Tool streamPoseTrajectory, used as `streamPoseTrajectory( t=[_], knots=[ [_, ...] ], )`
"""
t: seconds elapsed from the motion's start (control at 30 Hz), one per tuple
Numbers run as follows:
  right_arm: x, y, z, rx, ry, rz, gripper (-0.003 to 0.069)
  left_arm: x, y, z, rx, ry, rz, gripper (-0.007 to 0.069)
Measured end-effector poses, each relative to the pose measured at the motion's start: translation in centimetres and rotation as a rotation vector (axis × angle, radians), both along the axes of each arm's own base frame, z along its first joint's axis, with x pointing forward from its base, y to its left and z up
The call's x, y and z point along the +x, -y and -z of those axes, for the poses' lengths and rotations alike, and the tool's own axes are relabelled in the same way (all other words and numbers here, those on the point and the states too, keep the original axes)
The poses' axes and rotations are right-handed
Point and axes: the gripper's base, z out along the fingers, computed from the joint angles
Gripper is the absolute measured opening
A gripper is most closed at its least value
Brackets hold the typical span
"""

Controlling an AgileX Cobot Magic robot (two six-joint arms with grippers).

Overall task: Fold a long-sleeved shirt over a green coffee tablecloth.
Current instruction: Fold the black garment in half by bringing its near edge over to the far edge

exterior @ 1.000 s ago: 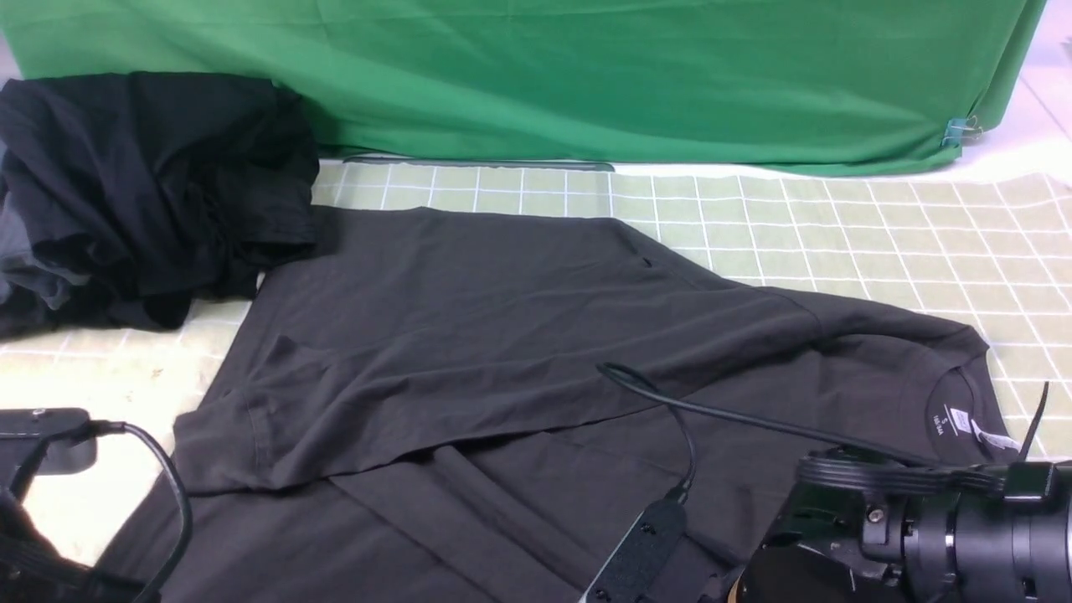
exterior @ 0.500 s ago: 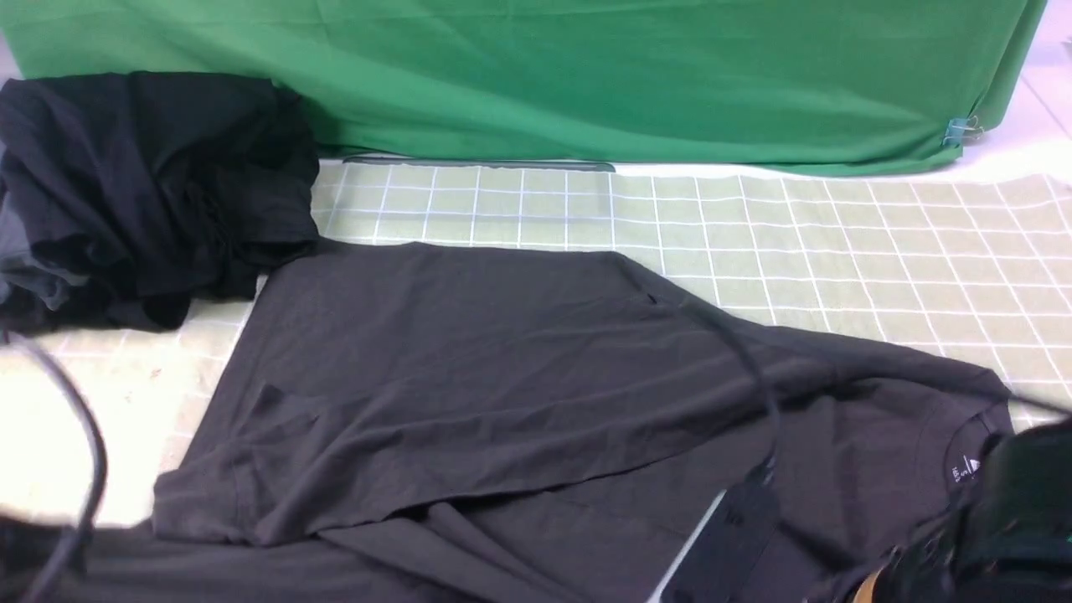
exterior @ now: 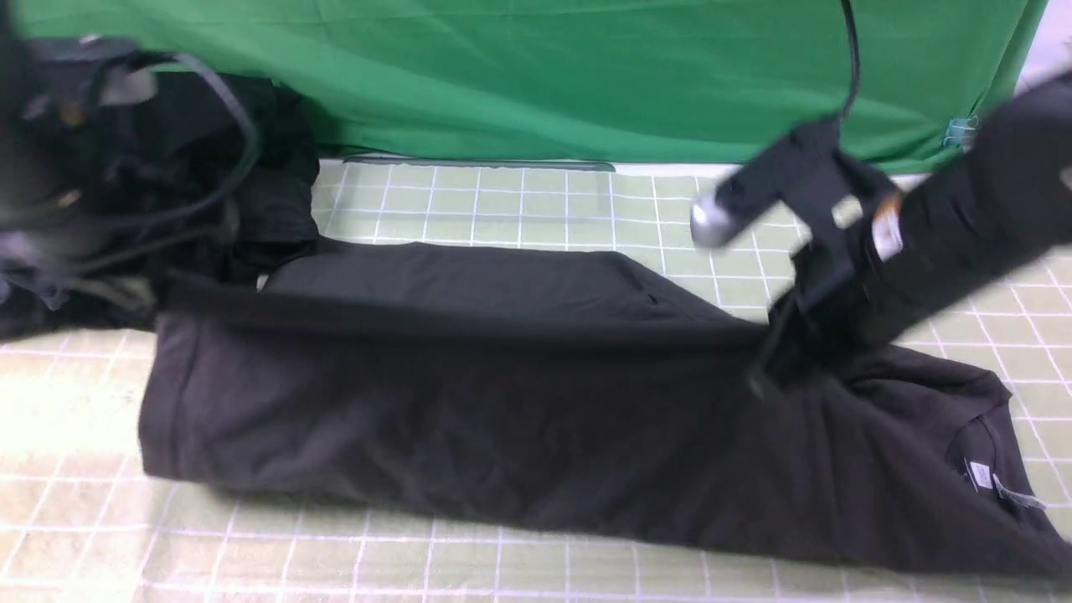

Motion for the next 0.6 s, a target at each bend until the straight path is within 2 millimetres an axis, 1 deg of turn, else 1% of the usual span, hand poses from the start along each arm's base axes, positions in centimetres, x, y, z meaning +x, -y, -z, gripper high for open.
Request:
streamPoseTrajectory(
  t=[0.03,0.07,0.13,0.17,0.2,0.23,0.27,0.3,0.33,0.43,0.5,0.53,0.57,0.6],
  knots=[
    [1.6,-0.1,0.3,0.004,0.011,0.014,0.0036,1.9,-0.1,0.2,-0.001,0.008,-0.011,0.0013],
    [2.7,-0.2,0.5,0.005,0.017,0.022,0.0036,3.0,-0.2,0.8,-0.001,-0.004,-0.017,0.0013],
    [5.4,-0.4,1.5,0.007,0.023,0.044,0.0036,6.0,-0.8,1.3,-0.014,0.009,-0.041,0.0013],
    [5.6,-0.4,1.3,0.011,0.031,0.047,0.0036,6.4,-0.9,1.7,-0.018,-0.001,-0.045,0.0013],
    [7.9,-0.7,2.3,0.01,0.031,0.064,0.0036,8.4,-1.3,2.0,-0.037,0.016,-0.063,0.0013],
    [8.0,-0.6,2.1,0.014,0.04,0.066,0.0036,8.7,-1.4,2.1,-0.039,0.017,-0.064,0.0013],
    [9.9,-0.9,2.8,0.012,0.046,0.072,0.0036,10.5,-1.8,3.0,-0.058,0.015,-0.079,0.0013],
    [11.2,-1.1,3.4,0.011,0.052,0.072,0.0036,11.4,-1.9,3.4,-0.064,0.02,-0.083,0.0013],
    [11.9,-1.3,4.0,0.007,0.05,0.071,0.0036,12.0,-2.0,3.4,-0.064,0.028,-0.084,0.0013],
    [14.3,-1.8,5.2,0.01,0.062,0.079,0.0036,14.0,-2.2,5.1,-0.058,0.02,-0.086,0.0013],
    [15.7,-2.1,6.6,0.011,0.067,0.084,0.004,15.2,-2.2,6.2,-0.053,0.015,-0.085,0.0013],
    [16.4,-2.2,7.7,0.008,0.064,0.086,0.0043,15.6,-2.2,6.7,-0.052,0.016,-0.084,0.0013],
    [16.5,-2.3,7.6,0.011,0.072,0.085,0.0044,15.7,-2.2,6.7,-0.052,0.019,-0.084,0.0013],
    [17.1,-2.5,8.6,0.01,0.076,0.084,0.0051,16.2,-2.2,7.5,-0.048,0.014,-0.082,0.0014]
  ],
)
